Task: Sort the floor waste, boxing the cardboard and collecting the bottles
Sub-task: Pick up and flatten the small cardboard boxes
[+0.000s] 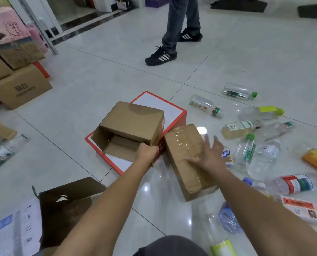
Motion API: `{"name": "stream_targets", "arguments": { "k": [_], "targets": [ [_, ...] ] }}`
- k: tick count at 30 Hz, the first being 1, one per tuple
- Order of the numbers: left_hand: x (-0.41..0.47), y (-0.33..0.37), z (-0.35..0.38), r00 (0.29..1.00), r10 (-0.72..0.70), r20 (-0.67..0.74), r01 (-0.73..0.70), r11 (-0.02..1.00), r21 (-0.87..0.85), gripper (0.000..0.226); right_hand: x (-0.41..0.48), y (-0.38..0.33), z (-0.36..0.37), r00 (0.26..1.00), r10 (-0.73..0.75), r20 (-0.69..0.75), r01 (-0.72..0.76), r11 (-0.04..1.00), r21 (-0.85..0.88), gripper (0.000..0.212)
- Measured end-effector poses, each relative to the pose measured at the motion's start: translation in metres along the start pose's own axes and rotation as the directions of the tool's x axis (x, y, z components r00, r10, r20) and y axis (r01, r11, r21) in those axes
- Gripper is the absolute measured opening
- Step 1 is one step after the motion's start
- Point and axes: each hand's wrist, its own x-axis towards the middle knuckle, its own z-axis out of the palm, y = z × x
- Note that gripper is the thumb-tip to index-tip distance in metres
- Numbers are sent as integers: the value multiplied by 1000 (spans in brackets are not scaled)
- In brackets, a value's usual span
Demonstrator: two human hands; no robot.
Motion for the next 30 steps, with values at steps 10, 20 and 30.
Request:
{"name": "stream_targets", "arguments": {
  "k": [10,20,30],
  "targets": [
    [23,-20,5,956,-35,290,236,676,-698,118,4,-21,12,966,84,246,-39,982,-183,137],
    [20,1,4,972,-160,174,225,395,-891,58,6,-17,8,975,76,208,-48,989,-136,138],
    [-26,69,-38,969,-192,156,232,485,-843,34,-31,-46,-106,986,124,113,-113,989,-99,127]
  ]
}}
